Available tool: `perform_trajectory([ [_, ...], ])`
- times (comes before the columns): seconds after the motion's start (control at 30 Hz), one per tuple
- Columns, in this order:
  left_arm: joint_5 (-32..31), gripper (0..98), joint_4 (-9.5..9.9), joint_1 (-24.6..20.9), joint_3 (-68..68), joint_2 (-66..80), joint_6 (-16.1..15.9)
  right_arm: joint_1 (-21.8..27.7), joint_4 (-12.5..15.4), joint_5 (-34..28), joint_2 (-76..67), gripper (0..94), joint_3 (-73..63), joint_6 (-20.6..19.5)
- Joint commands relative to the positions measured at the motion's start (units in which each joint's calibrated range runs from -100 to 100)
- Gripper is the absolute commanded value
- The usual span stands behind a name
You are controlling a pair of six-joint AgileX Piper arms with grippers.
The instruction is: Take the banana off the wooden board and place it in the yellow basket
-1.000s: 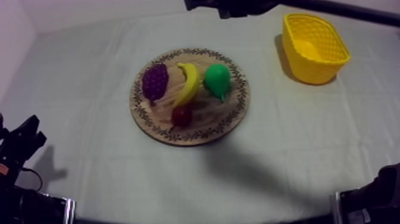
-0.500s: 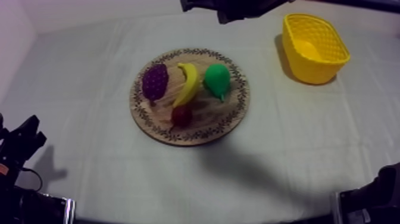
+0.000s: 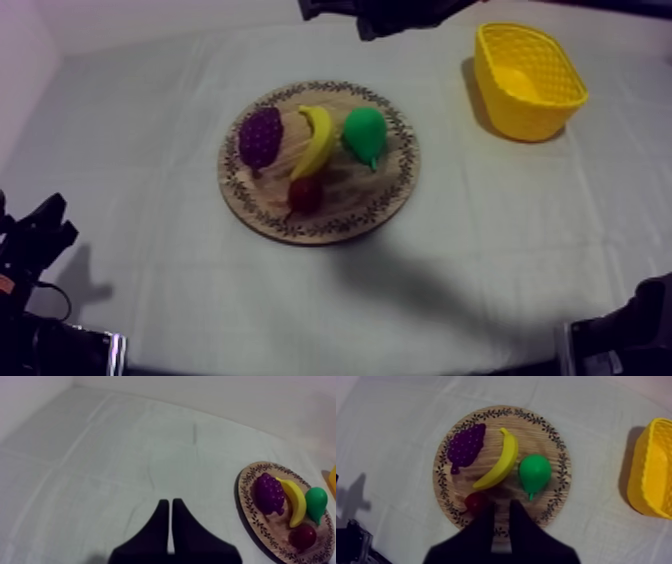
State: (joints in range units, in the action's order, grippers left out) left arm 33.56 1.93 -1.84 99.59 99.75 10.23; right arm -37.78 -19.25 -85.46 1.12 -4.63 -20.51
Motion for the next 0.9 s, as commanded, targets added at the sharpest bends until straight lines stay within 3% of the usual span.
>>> perform_trajectory([
  [0.0,0.0,0.0,0.0,0.0,0.0,0.0,0.0,0.0,0.3,0.3,0.0,29.5,0.2,0.2],
  [0.17,0.0,0.0,0.0,0.0,0.0,0.0,0.0,0.3,1.1,0.6,0.1,48.9,0.4,0.2],
  [0.3,0.0,0.0,0.0,0.0,0.0,0.0,0.0,0.6,1.6,0.8,0.3,58.2,0.3,0.8],
  [0.87,0.0,0.0,0.0,0.0,0.0,0.0,0.0,0.7,2.5,2.8,4.4,58.9,0.5,0.7],
])
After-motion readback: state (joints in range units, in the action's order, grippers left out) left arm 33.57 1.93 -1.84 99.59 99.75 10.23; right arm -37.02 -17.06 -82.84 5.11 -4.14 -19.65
